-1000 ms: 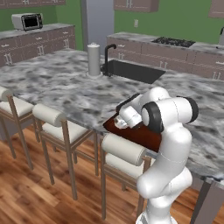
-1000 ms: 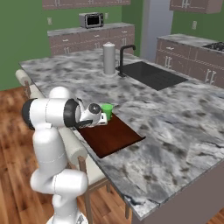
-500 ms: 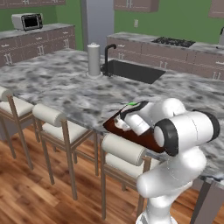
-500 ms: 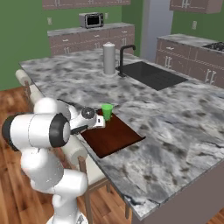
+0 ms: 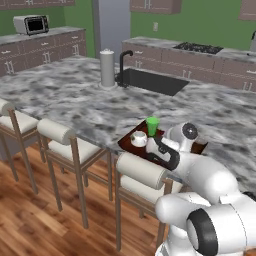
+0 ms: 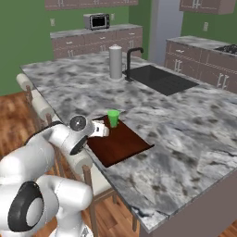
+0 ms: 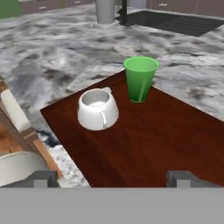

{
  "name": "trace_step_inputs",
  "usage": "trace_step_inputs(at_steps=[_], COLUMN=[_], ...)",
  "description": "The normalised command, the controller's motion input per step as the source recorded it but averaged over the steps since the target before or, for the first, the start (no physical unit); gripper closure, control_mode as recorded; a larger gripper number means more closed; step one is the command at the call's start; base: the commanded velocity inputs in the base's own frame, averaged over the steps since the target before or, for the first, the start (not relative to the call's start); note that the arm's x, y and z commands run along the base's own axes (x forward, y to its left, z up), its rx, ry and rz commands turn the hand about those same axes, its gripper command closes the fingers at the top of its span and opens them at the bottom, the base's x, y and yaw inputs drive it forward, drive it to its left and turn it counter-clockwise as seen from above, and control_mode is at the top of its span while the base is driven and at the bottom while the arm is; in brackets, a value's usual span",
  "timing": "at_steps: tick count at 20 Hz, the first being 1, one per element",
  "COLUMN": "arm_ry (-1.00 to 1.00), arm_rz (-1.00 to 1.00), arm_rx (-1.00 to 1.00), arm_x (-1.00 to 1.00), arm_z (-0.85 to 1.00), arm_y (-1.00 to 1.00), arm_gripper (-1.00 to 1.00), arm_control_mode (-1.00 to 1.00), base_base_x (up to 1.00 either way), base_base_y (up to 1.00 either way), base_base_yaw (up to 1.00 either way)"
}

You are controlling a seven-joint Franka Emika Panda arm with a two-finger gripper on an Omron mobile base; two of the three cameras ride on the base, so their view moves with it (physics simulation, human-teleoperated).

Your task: There is a tray on the dining counter. Grab the cup, mug, and pitcher and place them on the tray. The pitcher may be placed next to the tray if it cannot fit the tray.

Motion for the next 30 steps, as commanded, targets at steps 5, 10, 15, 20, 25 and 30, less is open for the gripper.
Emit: trace_step_inputs(at_steps=[5, 10, 15, 20, 25, 30], arm_ry=[0.05, 0.03, 0.01, 0.00, 0.00, -0.01], arm_rz=[-0.19, -0.17, -0.15, -0.14, -0.09, 0.07], arm_rx=[0.05, 0.06, 0.23, 0.23, 0.03, -0.07], arm_x=[-0.08, -0.21, -0.45, -0.69, -0.88, -1.00], arm_z=[1.00, 1.00, 1.00, 1.00, 1.00, 0.80], arm_y=[-0.20, -0.18, -0.19, -0.07, 0.00, -0.01], arm_gripper=[-1.00, -1.00, -1.00, -1.00, -1.00, -1.00], arm_control_mode=[-1.00, -1.00, -1.00, -1.00, -1.00, -1.00], base_base_x=[0.00, 0.00, 0.00, 0.00, 0.00, 0.00], base_base_y=[0.00, 0.00, 0.00, 0.00, 0.00, 0.00], base_base_yaw=[0.00, 0.00, 0.00, 0.00, 0.00, 0.00])
